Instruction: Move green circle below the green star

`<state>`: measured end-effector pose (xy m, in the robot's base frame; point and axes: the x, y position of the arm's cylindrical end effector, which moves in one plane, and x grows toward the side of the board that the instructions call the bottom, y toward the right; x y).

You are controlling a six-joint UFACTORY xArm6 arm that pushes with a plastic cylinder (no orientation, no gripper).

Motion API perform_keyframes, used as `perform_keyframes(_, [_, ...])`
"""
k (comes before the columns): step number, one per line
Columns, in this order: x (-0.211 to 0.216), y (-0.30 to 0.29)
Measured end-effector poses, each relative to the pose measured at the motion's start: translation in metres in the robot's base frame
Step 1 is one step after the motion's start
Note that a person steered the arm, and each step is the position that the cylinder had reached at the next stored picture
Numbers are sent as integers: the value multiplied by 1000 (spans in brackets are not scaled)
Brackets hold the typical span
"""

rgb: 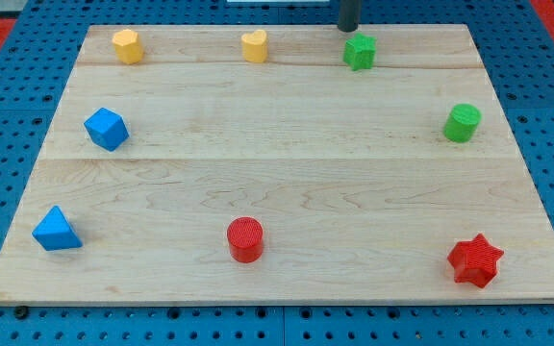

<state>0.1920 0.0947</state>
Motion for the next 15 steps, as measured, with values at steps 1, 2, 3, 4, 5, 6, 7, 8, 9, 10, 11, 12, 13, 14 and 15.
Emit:
perform_keyframes(1, [0,-6])
perform_keyframes(2, [2,54])
perform_keyframes(3, [15,103])
perform_keyframes(4, [28,105])
perform_keyframes(5, [48,105])
perform_keyframes(6, [70,105])
perform_keyframes(7, [75,105])
perform_keyframes(8, [75,105])
perform_keyframes(9, [75,105])
perform_keyframes(10, [75,94])
perform_keyframes(11, [75,36])
perform_keyframes(12, [75,9])
perform_keyframes(13, [94,95])
perform_keyframes(14, [130,180])
perform_keyframes(15, [198,225])
